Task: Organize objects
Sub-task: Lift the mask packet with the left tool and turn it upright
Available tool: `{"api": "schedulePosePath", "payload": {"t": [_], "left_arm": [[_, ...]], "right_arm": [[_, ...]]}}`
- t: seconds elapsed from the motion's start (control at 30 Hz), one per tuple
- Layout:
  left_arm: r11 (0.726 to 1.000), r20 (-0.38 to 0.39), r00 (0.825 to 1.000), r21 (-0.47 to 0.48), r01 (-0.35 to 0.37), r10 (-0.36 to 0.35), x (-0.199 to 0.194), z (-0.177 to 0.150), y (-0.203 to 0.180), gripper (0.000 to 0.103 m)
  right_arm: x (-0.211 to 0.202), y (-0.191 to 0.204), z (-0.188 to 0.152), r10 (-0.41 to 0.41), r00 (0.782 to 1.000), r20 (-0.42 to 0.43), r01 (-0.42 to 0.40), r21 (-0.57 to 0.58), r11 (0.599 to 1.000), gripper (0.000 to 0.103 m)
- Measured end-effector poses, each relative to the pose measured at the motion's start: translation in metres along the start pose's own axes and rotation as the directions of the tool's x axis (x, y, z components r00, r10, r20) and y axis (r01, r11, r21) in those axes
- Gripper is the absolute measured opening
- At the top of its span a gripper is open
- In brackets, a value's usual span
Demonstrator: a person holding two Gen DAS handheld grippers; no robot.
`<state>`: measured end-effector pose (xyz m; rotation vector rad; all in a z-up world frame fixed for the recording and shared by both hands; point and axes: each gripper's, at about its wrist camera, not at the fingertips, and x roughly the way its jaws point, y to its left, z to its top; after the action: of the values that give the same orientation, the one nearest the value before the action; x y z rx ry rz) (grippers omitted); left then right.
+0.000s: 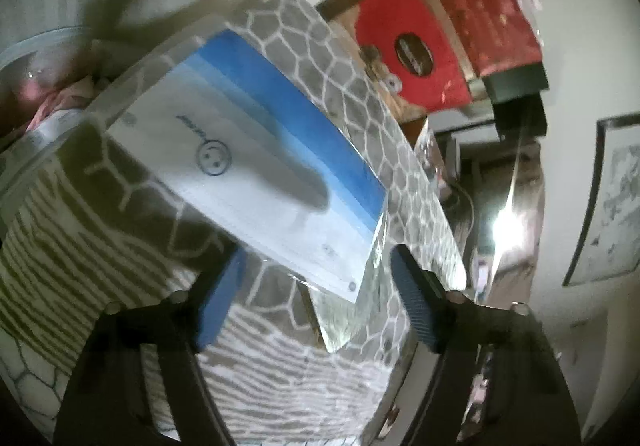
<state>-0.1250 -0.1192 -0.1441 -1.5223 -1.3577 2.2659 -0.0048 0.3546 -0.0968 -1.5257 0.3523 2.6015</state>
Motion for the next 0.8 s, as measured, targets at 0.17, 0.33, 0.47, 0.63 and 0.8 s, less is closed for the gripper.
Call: {"api": "schedulePosePath", "payload": {"t": [0.17, 0.33, 0.47, 0.63, 0.8], "left_arm": [[0.998, 0.050, 0.999, -0.067, -0.001, 0.004, 0.002, 0.006, 0.011, 0.047], [0.997, 0.090, 0.996, -0.081, -0.019, 0.026, 0.007, 0.014, 0.013, 0.024], [0.998, 0.086, 0.996, -0.060, -0.025, 0.030, 0.012, 0.017, 0.011, 0.007], [1.000, 0.093, 0.996, -0.007, 0.008, -0.007, -0.003, 0.010, 0.004, 0.002], [0.993, 0.086, 0.993, 0.098, 0.070, -0.079, -0.024, 0.002, -0.028, 0.001]], "right_arm": [[0.000, 0.000, 0.000, 0.000, 1.000, 0.000, 0.000, 0.001, 1.000, 0.026], [0.000, 0.000, 0.000, -0.001, 1.000, 0.000, 0.001, -0.001, 1.000, 0.026], [0.000, 0.000, 0.000, 0.000, 1.000, -0.001, 0.000, 0.001, 1.000, 0.026], [0.000, 0.001, -0.001, 0.002, 1.000, 0.000, -0.002, 0.002, 1.000, 0.026], [0.000, 0.001, -0.001, 0.003, 1.000, 0.000, -0.003, 0.003, 1.000, 0.026]]}}
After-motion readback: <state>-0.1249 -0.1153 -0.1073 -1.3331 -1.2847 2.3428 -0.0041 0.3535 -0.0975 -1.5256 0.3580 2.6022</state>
